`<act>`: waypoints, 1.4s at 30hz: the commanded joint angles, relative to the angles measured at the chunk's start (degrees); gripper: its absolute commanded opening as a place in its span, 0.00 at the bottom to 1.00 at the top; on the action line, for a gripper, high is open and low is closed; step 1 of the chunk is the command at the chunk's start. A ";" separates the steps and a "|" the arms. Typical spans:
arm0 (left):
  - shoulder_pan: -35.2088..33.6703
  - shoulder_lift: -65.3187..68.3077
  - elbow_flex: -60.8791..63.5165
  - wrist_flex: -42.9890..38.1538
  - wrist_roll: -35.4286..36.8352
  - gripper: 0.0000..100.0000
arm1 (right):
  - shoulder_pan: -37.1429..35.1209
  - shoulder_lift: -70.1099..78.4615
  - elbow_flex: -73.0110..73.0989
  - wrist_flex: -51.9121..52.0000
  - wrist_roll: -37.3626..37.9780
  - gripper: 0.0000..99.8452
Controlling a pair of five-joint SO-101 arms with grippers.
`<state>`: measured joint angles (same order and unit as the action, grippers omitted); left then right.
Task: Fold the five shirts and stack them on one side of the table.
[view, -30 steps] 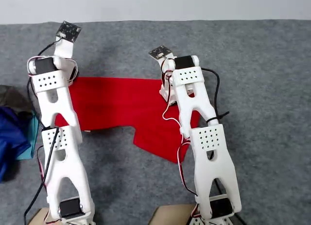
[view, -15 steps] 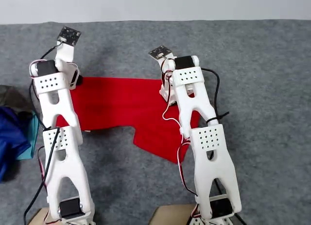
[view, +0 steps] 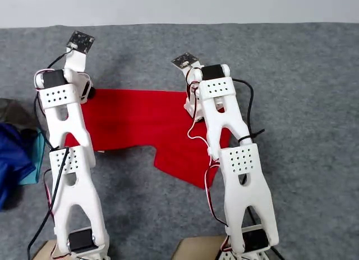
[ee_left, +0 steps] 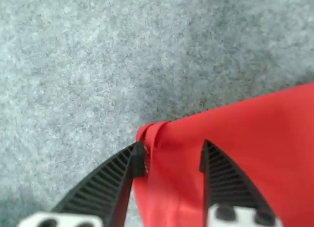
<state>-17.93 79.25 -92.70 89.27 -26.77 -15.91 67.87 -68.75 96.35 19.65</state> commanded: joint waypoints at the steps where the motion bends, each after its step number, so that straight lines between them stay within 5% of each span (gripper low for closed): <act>1: -0.44 -2.37 1.89 -3.87 -0.62 0.17 | -0.48 0.84 -0.18 1.10 0.62 0.01; 12: -0.97 -2.99 6.81 -8.00 -1.58 0.00 | -0.48 0.92 -0.18 1.10 0.62 0.01; 33: -15.47 -3.08 0.92 -4.31 -2.99 0.01 | -1.01 1.01 -0.18 1.01 0.62 0.01; 42: -19.43 -4.84 -3.30 -3.43 2.64 0.17 | -1.01 1.10 -0.18 1.01 0.44 0.01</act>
<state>-36.92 79.25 -93.32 84.88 -25.63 -16.88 68.04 -68.75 96.35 19.65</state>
